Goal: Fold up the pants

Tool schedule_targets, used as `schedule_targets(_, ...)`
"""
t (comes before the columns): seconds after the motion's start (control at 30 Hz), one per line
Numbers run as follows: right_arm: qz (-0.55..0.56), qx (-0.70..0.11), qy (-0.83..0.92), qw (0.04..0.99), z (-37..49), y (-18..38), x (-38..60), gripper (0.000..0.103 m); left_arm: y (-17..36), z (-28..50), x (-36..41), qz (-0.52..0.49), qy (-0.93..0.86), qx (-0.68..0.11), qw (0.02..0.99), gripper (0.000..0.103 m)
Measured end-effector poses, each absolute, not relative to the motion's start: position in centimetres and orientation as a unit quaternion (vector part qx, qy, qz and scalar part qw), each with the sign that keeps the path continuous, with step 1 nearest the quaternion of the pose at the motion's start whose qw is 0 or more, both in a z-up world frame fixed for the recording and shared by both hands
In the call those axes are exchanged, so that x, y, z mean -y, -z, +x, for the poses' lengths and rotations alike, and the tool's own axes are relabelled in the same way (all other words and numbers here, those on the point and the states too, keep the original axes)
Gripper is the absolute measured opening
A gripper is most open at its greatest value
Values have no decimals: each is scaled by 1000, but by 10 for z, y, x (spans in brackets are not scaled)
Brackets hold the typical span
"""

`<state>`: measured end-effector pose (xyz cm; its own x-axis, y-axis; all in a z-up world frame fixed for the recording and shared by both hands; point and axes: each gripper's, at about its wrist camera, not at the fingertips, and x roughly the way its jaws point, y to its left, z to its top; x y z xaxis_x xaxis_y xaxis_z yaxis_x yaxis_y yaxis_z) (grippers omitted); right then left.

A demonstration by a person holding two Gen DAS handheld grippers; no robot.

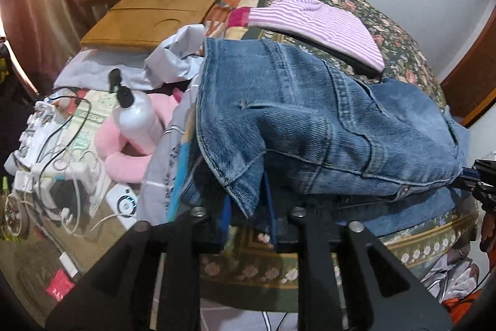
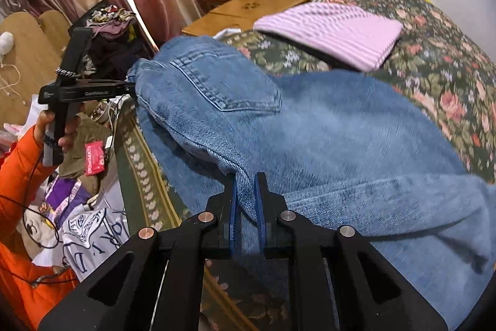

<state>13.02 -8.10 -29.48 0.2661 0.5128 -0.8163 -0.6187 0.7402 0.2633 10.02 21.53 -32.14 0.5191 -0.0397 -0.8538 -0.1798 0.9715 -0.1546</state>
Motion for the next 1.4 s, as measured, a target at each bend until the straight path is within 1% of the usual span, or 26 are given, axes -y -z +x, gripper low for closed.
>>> schedule_targets(0.07, -48, -491, -353, 795, 132, 294, 83, 13, 316, 95, -213, -103, -51, -488, 865, 28)
schedule_targets(0.1, -45, -491, -352, 796, 132, 292, 85, 13, 314, 94, -213, -100, -54, -488, 866, 28)
schedule_targets(0.3, -31, -464, -333, 820, 127, 274, 108, 20, 278, 81, -206, -74, -68, -465, 880, 28)
schedule_targets(0.4, -20, -447, -307, 840, 125, 262, 136, 20, 252, 83, -199, -56, -71, -443, 892, 34)
schedule_targets(0.6, 17, -415, -224, 882, 129, 231, 213, 20, 203, 119, -159, -41, -33, -409, 911, 39)
schedule_targets(0.67, 23, -405, -191, 894, 129, 222, 237, 20, 192, 137, -140, -36, -17, -400, 916, 44)
schedule_targets(0.8, 34, -394, -132, 909, 133, 207, 288, 20, 175, 176, -92, -23, 21, -379, 925, 49)
schedule_targets(0.93, 34, -391, -80, 916, 140, 202, 329, 21, 170, 211, -46, -23, 62, -375, 925, 53)
schedule_targets(0.97, 34, -392, -66, 917, 143, 202, 340, 22, 171, 223, -33, -22, 72, -377, 923, 54)
schedule_targets(1.0, 36, -393, -57, 917, 147, 202, 349, 24, 172, 231, -22, -21, 81, -381, 921, 55)
schedule_targets(1.07, 40, -394, -34, 918, 155, 205, 369, 34, 178, 250, 1, -18, 97, -390, 915, 56)
schedule_targets(1.1, 42, -395, -24, 917, 161, 207, 379, 36, 182, 259, 12, -16, 104, -397, 912, 56)
schedule_targets(1.27, 74, -412, 1, 908, 191, 223, 419, 41, 206, 296, 58, 0, 136, -429, 893, 56)
schedule_targets(1.4, 94, -431, 19, 897, 224, 245, 440, 47, 223, 319, 72, 7, 143, -444, 884, 56)
